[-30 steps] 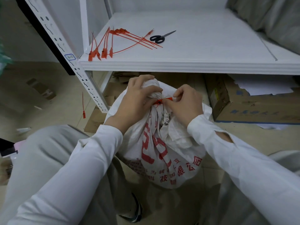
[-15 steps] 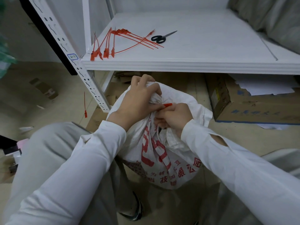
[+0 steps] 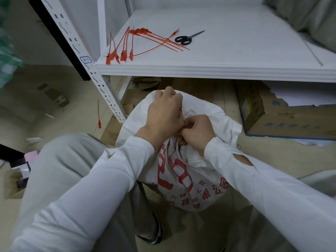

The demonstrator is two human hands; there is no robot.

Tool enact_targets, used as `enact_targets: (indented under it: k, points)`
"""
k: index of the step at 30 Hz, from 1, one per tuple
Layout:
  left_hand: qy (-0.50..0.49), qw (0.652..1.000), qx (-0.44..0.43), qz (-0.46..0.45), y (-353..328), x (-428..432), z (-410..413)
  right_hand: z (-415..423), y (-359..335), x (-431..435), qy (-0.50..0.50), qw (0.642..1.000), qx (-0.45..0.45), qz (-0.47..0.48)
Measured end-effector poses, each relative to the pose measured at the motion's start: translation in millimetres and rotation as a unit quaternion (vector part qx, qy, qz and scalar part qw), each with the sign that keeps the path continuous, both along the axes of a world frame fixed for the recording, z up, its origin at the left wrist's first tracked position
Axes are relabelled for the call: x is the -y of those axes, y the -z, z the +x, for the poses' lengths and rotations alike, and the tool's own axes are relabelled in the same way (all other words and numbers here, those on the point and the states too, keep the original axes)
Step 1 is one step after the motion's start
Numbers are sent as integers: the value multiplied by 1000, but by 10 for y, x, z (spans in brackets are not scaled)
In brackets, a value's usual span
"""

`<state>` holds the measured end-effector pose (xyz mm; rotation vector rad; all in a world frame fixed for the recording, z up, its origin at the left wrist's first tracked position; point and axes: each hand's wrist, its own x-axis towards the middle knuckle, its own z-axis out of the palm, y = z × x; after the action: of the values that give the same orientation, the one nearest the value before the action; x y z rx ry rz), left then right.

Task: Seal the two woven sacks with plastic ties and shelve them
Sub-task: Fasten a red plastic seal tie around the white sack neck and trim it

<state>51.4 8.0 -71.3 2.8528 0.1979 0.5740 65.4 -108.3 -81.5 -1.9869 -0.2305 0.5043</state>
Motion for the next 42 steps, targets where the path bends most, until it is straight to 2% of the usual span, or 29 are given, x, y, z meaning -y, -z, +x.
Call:
enact_targets:
  k: [3, 6, 8, 12, 18, 20, 22, 23, 25, 29, 35, 37, 40, 42]
  points:
    - [11, 994, 6, -108, -11, -142, 59, 29, -48, -42, -16, 999, 35, -2]
    - [64, 978, -4, -201, -65, -336, 117, 179, -216, 42, -64, 997, -26, 38]
    - [104, 974, -18, -203, -95, -400, 110, 311, -356, 162, -73, 993, -62, 72]
    - [128, 980, -27, -147, -161, -451, 50, 519, -557, 327, -36, 993, -16, 108]
    - [141, 970, 18, -196, -402, -437, -136, 609, -567, 213, 5, 995, 41, 94]
    - [175, 975, 11, -140, -477, -447, -227, 639, -584, 188, -13, 995, 64, 71]
    - [199, 980, -23, -12, -474, -417, -324, 633, -609, 195, -76, 994, 68, 25]
    - [192, 980, -40, 45, -434, -379, -367, 611, -606, 199, -115, 990, 80, -16]
    - [164, 980, -56, 101, -342, -298, -424, 547, -551, 188, -165, 974, 124, -96]
    - [149, 980, -47, 123, -275, -272, -414, 429, -456, 130, -168, 952, 207, -149]
    - [176, 976, -72, 106, -226, -333, -400, 413, -433, 163, -158, 963, 191, -105]
    - [191, 977, -67, 68, -239, -373, -364, 491, -469, 165, -126, 974, 178, -59]
    - [194, 975, -58, -97, -442, -421, -250, 743, -573, 107, -49, 985, 164, 10]
    - [169, 975, -21, -146, -616, -450, -127, 964, -628, 4, -15, 981, 191, 4]
